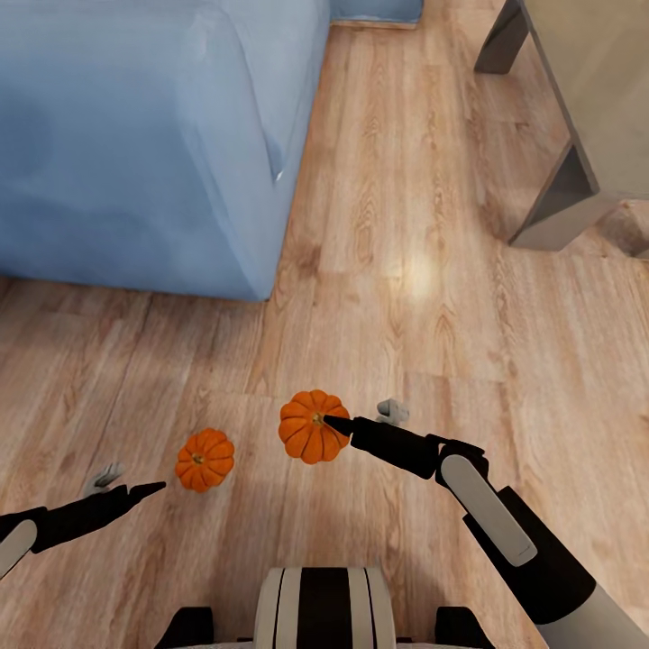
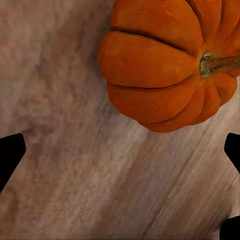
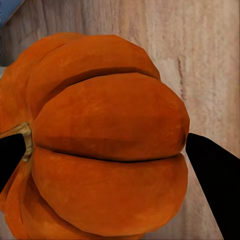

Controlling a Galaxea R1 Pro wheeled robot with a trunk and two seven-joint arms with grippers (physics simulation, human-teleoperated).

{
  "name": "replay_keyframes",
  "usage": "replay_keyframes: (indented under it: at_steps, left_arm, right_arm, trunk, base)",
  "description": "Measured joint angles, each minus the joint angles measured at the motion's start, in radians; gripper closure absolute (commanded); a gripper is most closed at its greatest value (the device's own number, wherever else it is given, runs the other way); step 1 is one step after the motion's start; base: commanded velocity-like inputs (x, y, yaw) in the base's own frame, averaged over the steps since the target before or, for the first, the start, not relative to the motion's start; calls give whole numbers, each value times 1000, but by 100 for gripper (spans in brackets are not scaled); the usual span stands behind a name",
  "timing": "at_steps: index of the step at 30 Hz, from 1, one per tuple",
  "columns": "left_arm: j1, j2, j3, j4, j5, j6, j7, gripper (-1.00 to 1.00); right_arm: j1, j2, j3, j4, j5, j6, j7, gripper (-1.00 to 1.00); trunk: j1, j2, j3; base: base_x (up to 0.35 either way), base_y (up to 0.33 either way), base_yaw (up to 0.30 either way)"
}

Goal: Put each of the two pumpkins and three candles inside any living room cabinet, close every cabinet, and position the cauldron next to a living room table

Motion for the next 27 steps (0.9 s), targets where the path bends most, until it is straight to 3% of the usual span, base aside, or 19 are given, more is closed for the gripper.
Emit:
replay_keyframes:
  at_steps: [3, 12, 15, 27]
  left_arm:
    - [0, 5, 10, 0, 0, 0, -1, -100]
    - [-3, 20, 95, -6, -1, -1, -4, -100]
    - [-3, 21, 100, -7, -1, -2, -4, -100]
    - [-3, 18, 101, -10, -1, -3, -4, -100]
  right_arm:
    - [0, 0, 0, 0, 2, 0, 0, 100]
    - [0, 0, 0, 1, 3, 0, 0, 100]
    - [0, 0, 0, 3, 6, 0, -1, 100]
    - [0, 1, 12, 1, 6, -2, -2, 100]
  trunk:
    - [1, -1, -11]
    - [4, -2, -35]
    - [5, -3, -46]
    - [5, -3, -46]
  base:
    - [0, 0, 0]
    - [0, 0, 0]
    - [0, 0, 0]
    - [52, -17, 0]
